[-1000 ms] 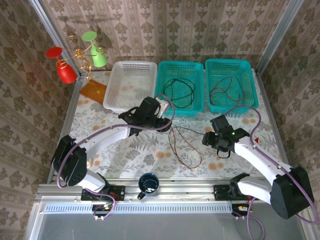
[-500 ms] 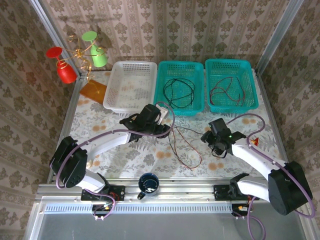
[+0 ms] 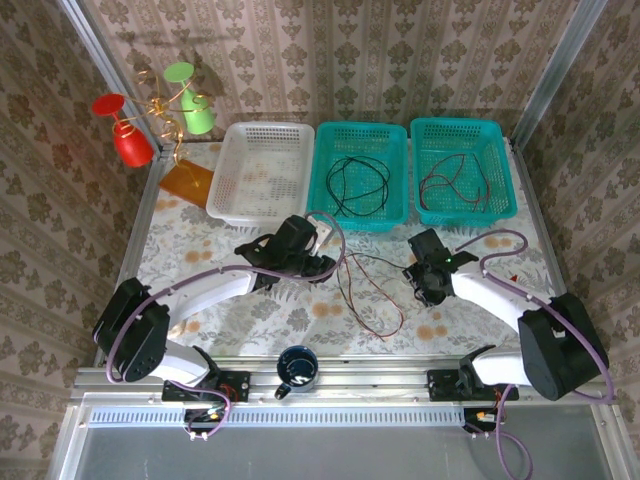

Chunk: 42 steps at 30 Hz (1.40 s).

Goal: Untangle the cables

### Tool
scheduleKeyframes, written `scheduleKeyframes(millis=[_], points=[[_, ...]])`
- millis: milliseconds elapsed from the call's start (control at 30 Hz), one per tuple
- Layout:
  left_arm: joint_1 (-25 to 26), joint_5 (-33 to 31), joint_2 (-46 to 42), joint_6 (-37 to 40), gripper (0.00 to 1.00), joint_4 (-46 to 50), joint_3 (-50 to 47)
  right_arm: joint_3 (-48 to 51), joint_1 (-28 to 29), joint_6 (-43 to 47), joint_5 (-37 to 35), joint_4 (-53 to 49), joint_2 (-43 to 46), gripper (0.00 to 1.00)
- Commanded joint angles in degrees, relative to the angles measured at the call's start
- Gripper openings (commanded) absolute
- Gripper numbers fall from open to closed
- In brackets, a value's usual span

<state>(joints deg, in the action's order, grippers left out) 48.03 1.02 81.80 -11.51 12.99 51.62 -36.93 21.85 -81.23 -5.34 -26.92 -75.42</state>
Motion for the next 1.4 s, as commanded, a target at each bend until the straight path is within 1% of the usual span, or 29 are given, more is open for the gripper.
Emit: scheduleKeyframes(millis=[0, 133, 267, 367, 533, 667, 700, 833, 867, 967, 1067, 1133, 1200, 1367], points=[[0.31, -0.83, -2.07, 1.32, 0.62, -1.55, -1.07, -1.04, 0.49, -6.38, -3.17, -0.90, -1.29, 0.53], [0.31, -0.85, -2.35, 1.30, 0.62, -1.75, -1.53, -1.86, 0.39, -8.14, -3.29, -0.20, -3.85, 0.50], [0.31, -0.88, -2.68, 1.40, 0.62, -1.75, -1.46, -3.43, 0.39, -8.42, -3.74, 0.30, -8.25, 0.48], [0.35, -1.01, -3.13, 1.70, 0.62, -1.61, -1.34, -3.99, 0.33, -10.22, -4.16, 0.06, -10.52, 0.43], [0.31, -1.19, -4.05, 2.65, 0.62, -0.94, -0.97, -3.55, 0.24, -12.84, -3.87, 1.83, -13.64, 0.27], [0.47, -1.37, -5.00, 3.70, 0.61, 0.09, -0.44, -2.39, -0.11, -13.87, -4.88, 3.89, -12.23, 0.04], [0.59, -1.29, -5.23, 4.00, 0.61, 0.02, -0.36, -1.99, -0.12, -13.83, -5.55, 4.43, -11.10, 0.00], [0.97, -0.40, -5.78, 4.94, 0.61, -0.08, 0.45, -1.79, -0.31, -12.26, -8.80, 3.95, -5.11, 0.00], [1.12, 0.36, -5.79, 5.36, 0.61, -0.08, 0.95, -1.92, -0.30, -11.87, -9.59, 3.36, -2.39, 0.00], [1.62, 3.30, -5.65, 7.63, 0.61, -0.08, 2.63, -2.01, -0.31, -10.52, -10.42, 2.16, 4.34, 0.00], [2.81, 7.77, -5.17, 11.96, 0.61, -1.38, 4.31, -2.36, -0.30, -9.54, -9.85, 0.03, 10.92, 0.00], [3.44, 11.12, -4.66, 15.70, 0.61, -3.86, 4.50, -2.32, -0.31, -9.69, -9.02, -0.88, 14.28, 0.00], [4.07, 13.95, -4.11, 19.87, 0.62, -8.38, 3.58, -2.27, -0.29, -9.62, -7.33, -1.17, 17.78, 0.00], [4.14, 21.04, -0.80, 26.45, 0.63, -18.97, 3.00, -3.09, -0.31, -7.77, -3.81, -0.28, 22.01, 0.00]])
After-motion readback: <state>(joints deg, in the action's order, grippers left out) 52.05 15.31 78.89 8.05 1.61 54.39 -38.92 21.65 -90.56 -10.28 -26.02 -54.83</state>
